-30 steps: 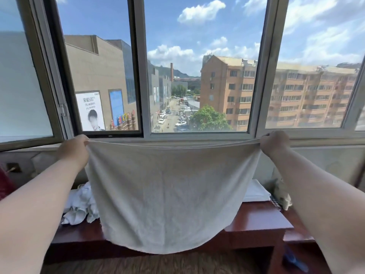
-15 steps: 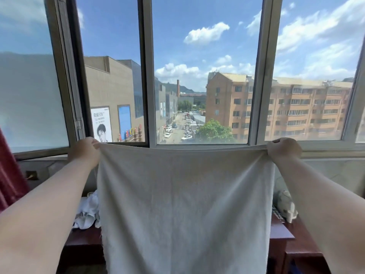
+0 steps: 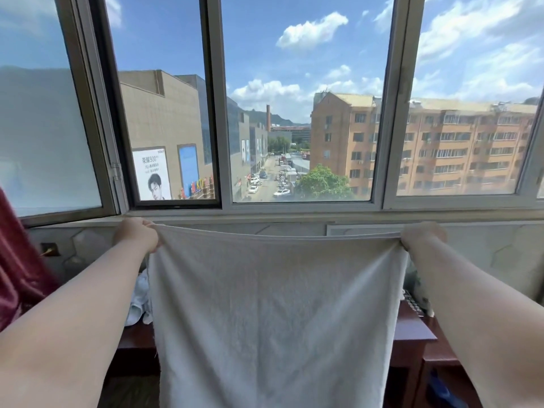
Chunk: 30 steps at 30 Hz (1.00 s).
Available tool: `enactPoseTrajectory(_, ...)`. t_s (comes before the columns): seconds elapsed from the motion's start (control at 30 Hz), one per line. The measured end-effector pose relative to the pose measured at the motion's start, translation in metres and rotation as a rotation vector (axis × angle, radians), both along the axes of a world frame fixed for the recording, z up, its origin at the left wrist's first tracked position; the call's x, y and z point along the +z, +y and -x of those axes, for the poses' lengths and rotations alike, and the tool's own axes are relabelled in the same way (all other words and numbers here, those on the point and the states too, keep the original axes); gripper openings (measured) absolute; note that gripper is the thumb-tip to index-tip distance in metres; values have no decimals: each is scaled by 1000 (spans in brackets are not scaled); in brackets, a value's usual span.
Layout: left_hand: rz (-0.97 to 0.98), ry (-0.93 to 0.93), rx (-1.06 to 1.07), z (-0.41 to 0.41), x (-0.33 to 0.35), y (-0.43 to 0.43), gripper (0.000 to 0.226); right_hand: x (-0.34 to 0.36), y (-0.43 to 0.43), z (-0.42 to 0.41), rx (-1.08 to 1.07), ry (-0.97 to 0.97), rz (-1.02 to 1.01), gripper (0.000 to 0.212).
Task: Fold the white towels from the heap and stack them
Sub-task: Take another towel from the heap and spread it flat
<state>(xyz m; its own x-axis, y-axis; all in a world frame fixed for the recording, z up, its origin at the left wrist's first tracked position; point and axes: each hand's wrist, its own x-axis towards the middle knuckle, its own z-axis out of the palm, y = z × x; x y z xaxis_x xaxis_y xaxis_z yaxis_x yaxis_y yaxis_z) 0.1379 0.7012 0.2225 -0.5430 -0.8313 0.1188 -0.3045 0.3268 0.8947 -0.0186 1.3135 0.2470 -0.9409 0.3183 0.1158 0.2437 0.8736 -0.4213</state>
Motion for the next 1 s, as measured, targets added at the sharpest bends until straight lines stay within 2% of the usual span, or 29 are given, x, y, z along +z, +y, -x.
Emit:
enactPoseTrajectory(0.13,-160,41,10,11,-8,28,23,-5,-17,-12,39,-38,-96,31)
enactPoseTrajectory(0.2,-143,12,-7,20,-14,29,23,-13,-21,-2,74,-37,-144,35)
enactPoseTrajectory(0.43,32,-164,-31,81,-60,-18,20,-48,-40,54,42,-17,-56,36)
enactPoseTrajectory(0.57,-16,-93,-72,132,-84,-41,20,-66,-64,101,24,-96,-102,30)
enactPoseTrajectory(0.7,-59,-82,-68,190,-103,-68,17,-87,-95,165,-2,-119,85,12)
enactPoseTrajectory(0.77,-92,-72,-62,219,-115,-90,14,-99,-113,191,-3,-30,254,5)
enactPoseTrajectory(0.83,-107,-98,-62,245,-127,-110,13,-107,-134,208,-20,91,413,9)
enactPoseTrajectory(0.9,-49,-162,-83,269,-135,-126,11,-116,-152,226,-17,122,388,17)
enactPoseTrajectory(1.0,124,-285,-136,301,-141,-146,14,-138,-165,261,11,82,239,24)
